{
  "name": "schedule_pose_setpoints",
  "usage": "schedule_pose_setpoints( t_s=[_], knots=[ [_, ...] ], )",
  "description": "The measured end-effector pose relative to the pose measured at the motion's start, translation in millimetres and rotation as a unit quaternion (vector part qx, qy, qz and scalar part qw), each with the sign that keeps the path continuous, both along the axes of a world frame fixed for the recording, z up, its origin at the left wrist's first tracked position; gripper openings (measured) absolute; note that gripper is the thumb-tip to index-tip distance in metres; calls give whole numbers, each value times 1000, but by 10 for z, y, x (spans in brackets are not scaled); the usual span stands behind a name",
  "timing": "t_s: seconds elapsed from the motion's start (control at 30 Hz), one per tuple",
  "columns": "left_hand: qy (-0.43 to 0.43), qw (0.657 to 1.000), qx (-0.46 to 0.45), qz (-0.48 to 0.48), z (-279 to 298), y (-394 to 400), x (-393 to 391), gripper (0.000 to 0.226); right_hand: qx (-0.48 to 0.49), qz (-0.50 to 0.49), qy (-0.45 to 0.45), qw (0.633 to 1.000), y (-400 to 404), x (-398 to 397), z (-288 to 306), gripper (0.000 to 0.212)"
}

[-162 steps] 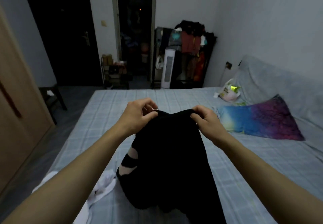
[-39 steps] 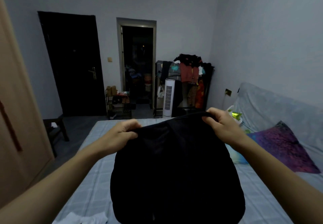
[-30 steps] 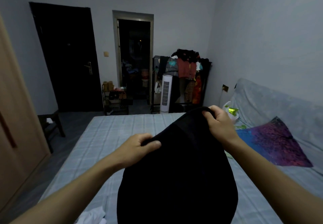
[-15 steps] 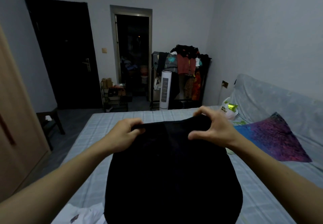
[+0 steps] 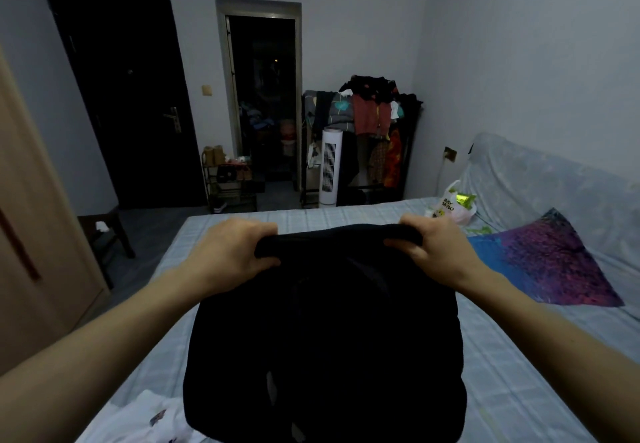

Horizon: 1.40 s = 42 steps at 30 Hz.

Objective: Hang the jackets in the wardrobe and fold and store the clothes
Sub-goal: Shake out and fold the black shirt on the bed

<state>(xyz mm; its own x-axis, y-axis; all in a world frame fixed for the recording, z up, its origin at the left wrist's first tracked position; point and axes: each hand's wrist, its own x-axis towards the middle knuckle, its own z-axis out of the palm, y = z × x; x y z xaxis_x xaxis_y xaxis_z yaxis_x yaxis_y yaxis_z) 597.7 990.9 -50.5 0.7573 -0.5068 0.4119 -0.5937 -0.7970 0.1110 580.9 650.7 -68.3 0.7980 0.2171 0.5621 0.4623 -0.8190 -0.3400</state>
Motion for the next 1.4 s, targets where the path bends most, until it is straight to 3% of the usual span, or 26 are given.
schedule_pose_setpoints(
  t_s=[0.2, 0.3, 0.4, 0.5, 0.57, 0.63, 0.73, 0.87, 0.93, 1.0, 1.1, 1.17, 1.27, 1.33, 1.4],
  knots=[
    [57, 997, -44, -31, -95, 161, 86, 35, 4, -20, 36, 999, -40, -26, -51, 51],
    [93, 995, -36, 1, -208, 221, 95, 23, -61, -25, 55, 996, -91, -45, -148, 54],
    [103, 993, -56, 29, -323, 288, 122, 19, -157, -10, 87, 984, -151, -74, -288, 45],
    [105, 991, -84, 29, -452, 291, 133, 18, -212, -10, 150, 966, -168, -73, -494, 17],
    [80, 992, -92, 41, -555, 282, 154, 13, -173, -37, 144, 974, -189, -68, -636, 11],
    [63, 990, -109, 64, -638, 291, 184, 10, -65, -76, 115, 988, -188, -63, -756, 22],
    [89, 978, -167, 93, -681, 313, 214, 9, 69, -133, 105, 983, -113, -80, -780, 17],
    [211, 959, -187, 32, -559, 367, 182, 15, 99, -137, 123, 978, -148, -38, -681, 12],
    [281, 937, -207, -18, -471, 446, 142, 30, 97, -112, 124, 981, -245, -9, -603, 8],
    [295, 932, -208, -40, -394, 527, 106, 45, 97, -88, 124, 984, -325, 6, -510, 12],
    [264, 956, -121, -38, -259, 575, 62, 67, 104, -65, 96, 988, -358, -11, -311, 31],
    [190, 982, -4, -15, -177, 559, 23, 86, 107, -42, 68, 991, -353, -21, -165, 29],
    [53, 989, 135, 19, -179, 549, -14, 118, 106, -14, 27, 994, -368, -49, -6, 25],
    [-33, 987, 158, 1, -244, 563, -21, 123, 113, 10, 7, 993, -381, -68, 39, 16],
    [-125, 981, 139, -59, -317, 569, -37, 107, 118, 29, -2, 993, -391, -91, 31, 7]
  ],
)
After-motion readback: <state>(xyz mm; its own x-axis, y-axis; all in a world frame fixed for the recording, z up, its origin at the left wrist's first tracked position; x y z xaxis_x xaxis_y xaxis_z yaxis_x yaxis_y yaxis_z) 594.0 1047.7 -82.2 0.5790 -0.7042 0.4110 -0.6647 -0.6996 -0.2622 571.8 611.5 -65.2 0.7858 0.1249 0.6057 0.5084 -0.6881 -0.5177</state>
